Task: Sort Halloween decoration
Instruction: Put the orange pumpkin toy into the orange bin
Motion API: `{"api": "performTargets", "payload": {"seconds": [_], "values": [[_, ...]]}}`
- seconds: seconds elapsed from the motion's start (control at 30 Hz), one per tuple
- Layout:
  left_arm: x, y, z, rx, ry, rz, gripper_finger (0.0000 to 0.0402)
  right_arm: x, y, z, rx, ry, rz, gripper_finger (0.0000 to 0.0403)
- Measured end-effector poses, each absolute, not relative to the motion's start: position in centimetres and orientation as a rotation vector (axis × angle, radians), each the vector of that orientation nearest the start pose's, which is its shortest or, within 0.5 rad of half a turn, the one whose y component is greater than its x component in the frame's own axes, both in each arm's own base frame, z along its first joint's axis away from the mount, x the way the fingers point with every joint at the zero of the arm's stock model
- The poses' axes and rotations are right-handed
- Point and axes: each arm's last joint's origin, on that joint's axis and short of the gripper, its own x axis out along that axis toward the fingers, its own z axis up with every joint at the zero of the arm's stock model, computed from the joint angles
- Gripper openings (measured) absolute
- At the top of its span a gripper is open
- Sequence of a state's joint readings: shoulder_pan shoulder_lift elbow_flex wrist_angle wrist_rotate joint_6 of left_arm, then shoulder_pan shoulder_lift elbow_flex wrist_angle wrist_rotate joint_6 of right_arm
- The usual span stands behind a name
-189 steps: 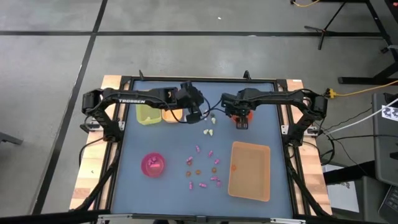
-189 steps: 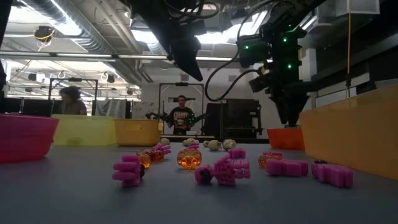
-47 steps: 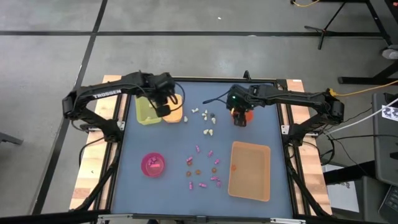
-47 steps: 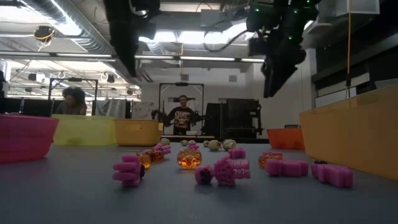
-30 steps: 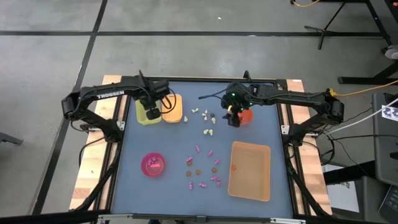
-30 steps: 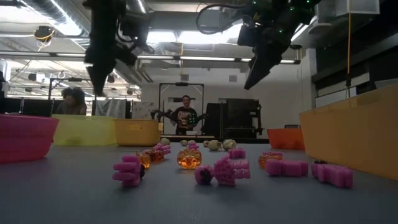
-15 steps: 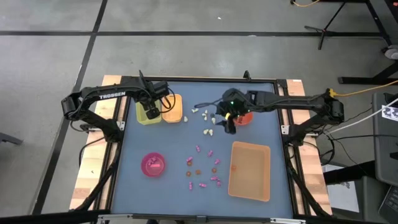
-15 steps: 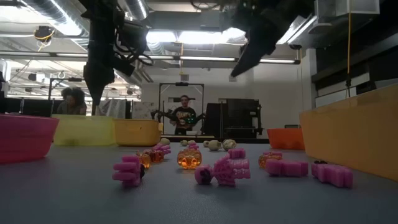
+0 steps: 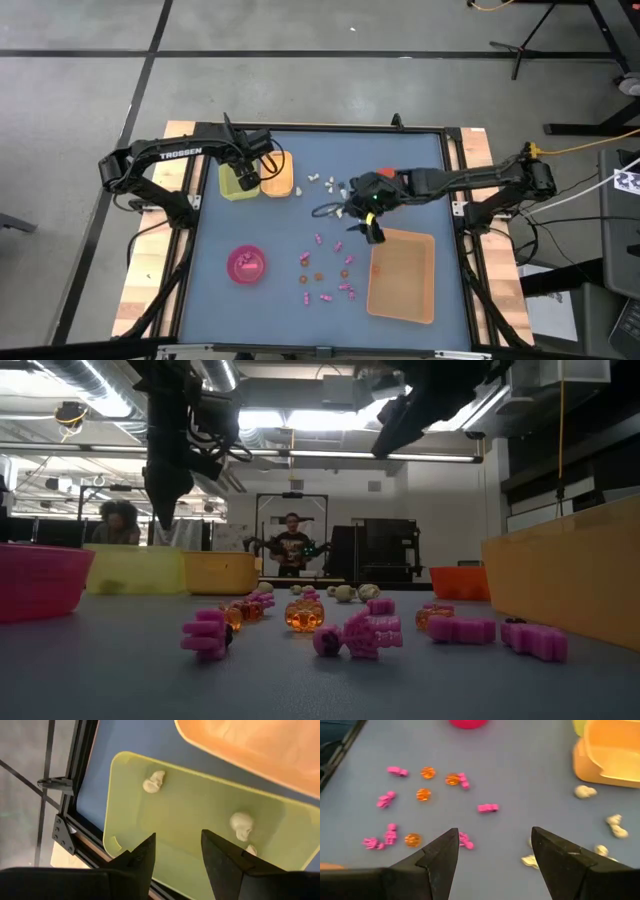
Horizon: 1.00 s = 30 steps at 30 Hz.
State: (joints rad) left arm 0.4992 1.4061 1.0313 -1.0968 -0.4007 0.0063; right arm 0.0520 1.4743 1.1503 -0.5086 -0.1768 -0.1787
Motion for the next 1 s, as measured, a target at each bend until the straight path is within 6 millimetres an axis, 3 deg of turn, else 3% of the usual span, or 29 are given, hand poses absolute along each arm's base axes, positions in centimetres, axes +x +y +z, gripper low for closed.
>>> {"api": "performTargets", "payload": {"seconds": [0.43,1.0], "values": [[20.2,12.3,23.6,-0.071,1.508,0.723,0.0142,30.9,7.3,28.1,-0.124,0.716,0.4,0.0248],[20.2,12.3,23.6,-0.071,1.507,0.723,0.0142,30.9,12.2,29.2,-0.197,0.514,0.423,0.0248]]}}
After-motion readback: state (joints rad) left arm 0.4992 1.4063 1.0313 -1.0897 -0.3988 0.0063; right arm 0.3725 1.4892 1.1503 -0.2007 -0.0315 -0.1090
